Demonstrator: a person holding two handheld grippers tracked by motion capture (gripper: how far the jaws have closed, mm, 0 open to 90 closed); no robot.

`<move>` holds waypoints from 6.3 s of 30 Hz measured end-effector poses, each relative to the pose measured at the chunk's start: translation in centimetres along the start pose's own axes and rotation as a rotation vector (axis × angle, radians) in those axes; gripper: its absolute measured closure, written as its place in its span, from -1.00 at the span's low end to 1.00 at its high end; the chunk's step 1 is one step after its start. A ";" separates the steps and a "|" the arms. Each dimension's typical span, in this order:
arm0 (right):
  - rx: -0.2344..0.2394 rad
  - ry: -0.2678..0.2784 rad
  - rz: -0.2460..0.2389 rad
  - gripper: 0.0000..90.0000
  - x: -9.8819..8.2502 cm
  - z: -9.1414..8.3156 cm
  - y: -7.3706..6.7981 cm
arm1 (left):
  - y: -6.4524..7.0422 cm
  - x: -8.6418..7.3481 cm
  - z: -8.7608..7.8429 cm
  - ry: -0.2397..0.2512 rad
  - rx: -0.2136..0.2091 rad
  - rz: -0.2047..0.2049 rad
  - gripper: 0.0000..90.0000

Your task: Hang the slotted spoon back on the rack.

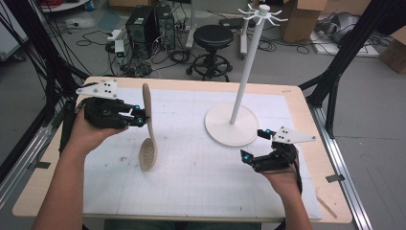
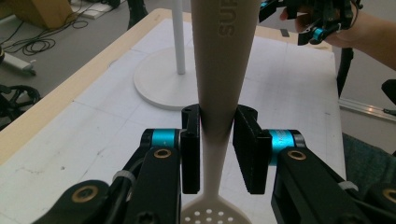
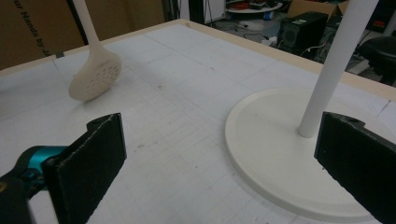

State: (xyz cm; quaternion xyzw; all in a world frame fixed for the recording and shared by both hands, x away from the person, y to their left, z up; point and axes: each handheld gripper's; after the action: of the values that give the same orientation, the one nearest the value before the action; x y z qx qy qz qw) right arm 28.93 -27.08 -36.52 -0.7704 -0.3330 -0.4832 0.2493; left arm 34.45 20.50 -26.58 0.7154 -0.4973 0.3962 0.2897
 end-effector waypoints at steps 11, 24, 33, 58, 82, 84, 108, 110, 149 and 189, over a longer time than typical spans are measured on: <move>0.020 0.000 -0.007 -0.99 -0.2 0.0 -0.1 | -0.6 3.7 1.2 0.022 -0.049 0.050 0.62; 0.019 0.006 0.004 -0.99 -0.3 -0.1 0.1 | -2.0 9.2 4.4 -0.014 -0.145 0.119 0.62; 0.025 -0.001 0.010 -0.99 -0.4 0.1 0.1 | -2.8 12.7 5.4 -0.001 -0.149 0.134 0.62; 0.027 0.018 0.005 -0.99 -0.4 0.1 0.3 | -5.6 18.7 9.0 -0.059 -0.048 0.088 0.62; 0.037 0.021 0.010 -0.99 -0.3 0.1 0.2 | -4.0 23.9 13.2 -0.138 -0.026 0.144 0.62; 0.035 0.025 0.007 -0.99 -0.3 0.1 0.2 | -4.1 24.0 13.4 -0.140 -0.022 0.143 0.62; 0.046 0.034 0.014 -0.99 -0.3 0.1 0.3 | -4.7 25.2 14.9 -0.214 0.014 0.137 0.62; 0.046 0.036 0.012 -0.99 -0.3 0.1 0.3 | -4.8 25.2 15.0 -0.207 0.016 0.129 0.62; 0.040 0.028 0.014 -0.99 -0.4 -0.1 0.3 | -5.7 23.6 14.6 -0.181 0.050 0.085 0.07; 0.050 0.014 -0.003 -0.99 -0.3 0.6 -0.3 | -3.2 10.8 4.4 -0.011 -0.056 0.034 -0.48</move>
State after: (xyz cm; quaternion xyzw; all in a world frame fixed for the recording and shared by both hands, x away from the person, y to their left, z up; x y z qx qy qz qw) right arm 28.97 -26.57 -36.99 -0.7601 -0.3444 -0.4804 0.2701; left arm 40.76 12.86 -19.68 0.7005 -0.5220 0.3831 0.3002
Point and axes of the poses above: each handheld gripper's, and its own axes: z roughly forward along the jaws, x roughly out of its top, y roughly to its right, and after that the axes turned 3 degrees about -y, right-handed
